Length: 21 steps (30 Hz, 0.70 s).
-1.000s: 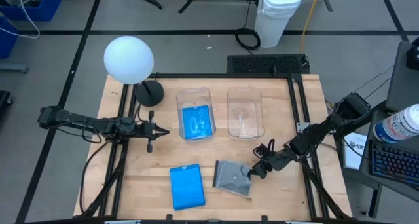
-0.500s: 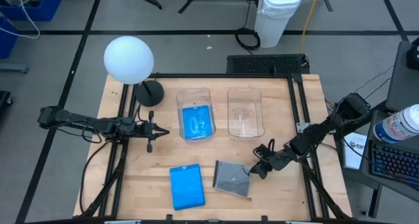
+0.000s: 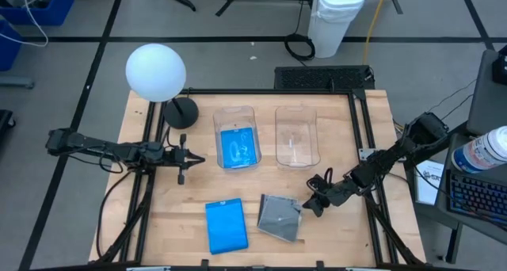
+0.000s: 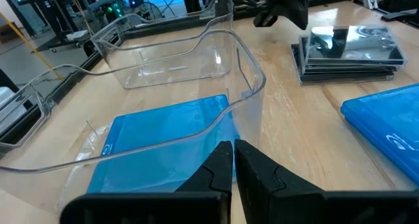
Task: Pick & place jewel cases by type
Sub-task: Put the black cd case into the right transparent bin
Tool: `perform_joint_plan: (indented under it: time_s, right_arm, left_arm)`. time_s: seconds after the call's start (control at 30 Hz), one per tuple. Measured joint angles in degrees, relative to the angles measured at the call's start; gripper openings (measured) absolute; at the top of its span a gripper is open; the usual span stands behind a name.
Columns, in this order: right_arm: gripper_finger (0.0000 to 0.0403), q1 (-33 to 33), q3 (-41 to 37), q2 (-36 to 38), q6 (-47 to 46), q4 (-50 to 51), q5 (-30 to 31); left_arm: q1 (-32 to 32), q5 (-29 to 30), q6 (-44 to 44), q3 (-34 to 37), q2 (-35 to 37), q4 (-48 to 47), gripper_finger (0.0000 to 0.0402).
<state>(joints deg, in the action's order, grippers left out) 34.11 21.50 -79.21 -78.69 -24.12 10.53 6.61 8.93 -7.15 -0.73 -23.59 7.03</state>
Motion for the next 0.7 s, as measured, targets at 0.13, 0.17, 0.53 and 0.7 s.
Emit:
perform_joint_plan:
  time_s: [0.13, 0.17, 0.53, 0.7]
  right_arm:
    - [0.0012, 0.30, 0.00, 0.37, 1.02, -0.92, -0.47]
    - [0.0014, 0.65, 0.00, 0.71, 1.01, -0.97, -1.12]
    - [0.0042, 11.47, 0.00, 4.31, -11.57, 4.87, 8.94]
    - [0.0045, 13.25, 0.00, 2.29, -16.87, 0.84, 16.29]
  left_arm:
    - [-0.02, 0.00, 0.18, 0.00, -0.02, 0.00, 0.0026]
    - [0.01, 0.00, 0.18, 0.00, -0.01, 0.00, 0.0026]
    - [0.01, -0.03, 1.71, 0.00, -0.01, -1.33, 0.0026]
    - [0.01, -0.85, 1.88, 0.00, -0.02, -1.33, 0.0026]
